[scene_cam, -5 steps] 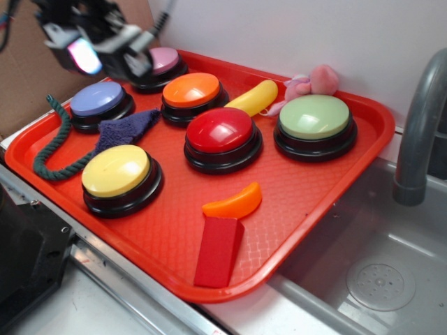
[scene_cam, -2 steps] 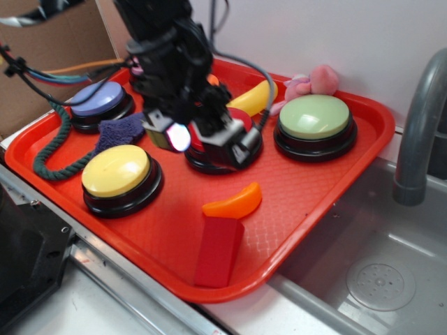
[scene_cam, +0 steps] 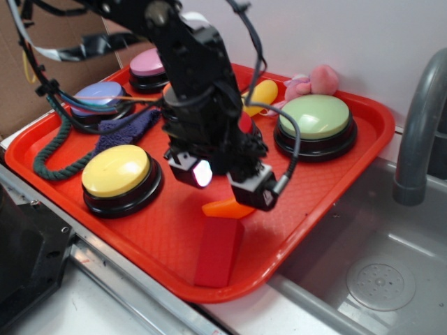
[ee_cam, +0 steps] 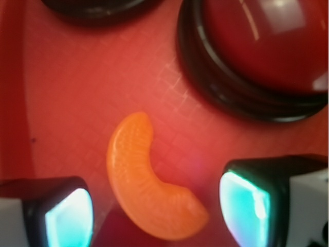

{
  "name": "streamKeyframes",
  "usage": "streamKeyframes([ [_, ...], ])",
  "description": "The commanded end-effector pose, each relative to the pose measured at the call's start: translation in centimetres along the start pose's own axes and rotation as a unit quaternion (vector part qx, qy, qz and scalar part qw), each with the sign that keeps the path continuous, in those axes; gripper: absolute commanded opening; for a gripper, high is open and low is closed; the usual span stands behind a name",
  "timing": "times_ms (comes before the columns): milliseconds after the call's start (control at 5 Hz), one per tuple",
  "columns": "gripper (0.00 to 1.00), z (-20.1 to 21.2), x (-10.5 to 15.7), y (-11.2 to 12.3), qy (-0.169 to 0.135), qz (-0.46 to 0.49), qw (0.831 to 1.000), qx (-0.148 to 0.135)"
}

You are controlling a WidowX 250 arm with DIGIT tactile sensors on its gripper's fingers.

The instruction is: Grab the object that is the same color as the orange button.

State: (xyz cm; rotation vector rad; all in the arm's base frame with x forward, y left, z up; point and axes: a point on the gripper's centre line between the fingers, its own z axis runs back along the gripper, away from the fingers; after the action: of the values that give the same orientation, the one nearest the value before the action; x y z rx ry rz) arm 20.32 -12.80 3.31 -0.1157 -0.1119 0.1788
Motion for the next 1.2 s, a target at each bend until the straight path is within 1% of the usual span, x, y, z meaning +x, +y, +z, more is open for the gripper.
streamKeyframes([
  [0,1.00,-1.27,1.32,-1.74,-0.039,0.032,0.998,0.049],
  [200,1.00,-1.42,1.36,-1.78,-0.047,0.041,0.997,0.039],
  [400,0.75,-1.47,1.02,-1.74,-0.050,0.055,0.997,0.020],
  [600,0.00,-1.42,0.75,-1.72,-0.055,0.065,0.996,0.013],
  [1000,0.00,-1.14,0.85,-1.55,-0.055,0.062,0.997,0.007],
])
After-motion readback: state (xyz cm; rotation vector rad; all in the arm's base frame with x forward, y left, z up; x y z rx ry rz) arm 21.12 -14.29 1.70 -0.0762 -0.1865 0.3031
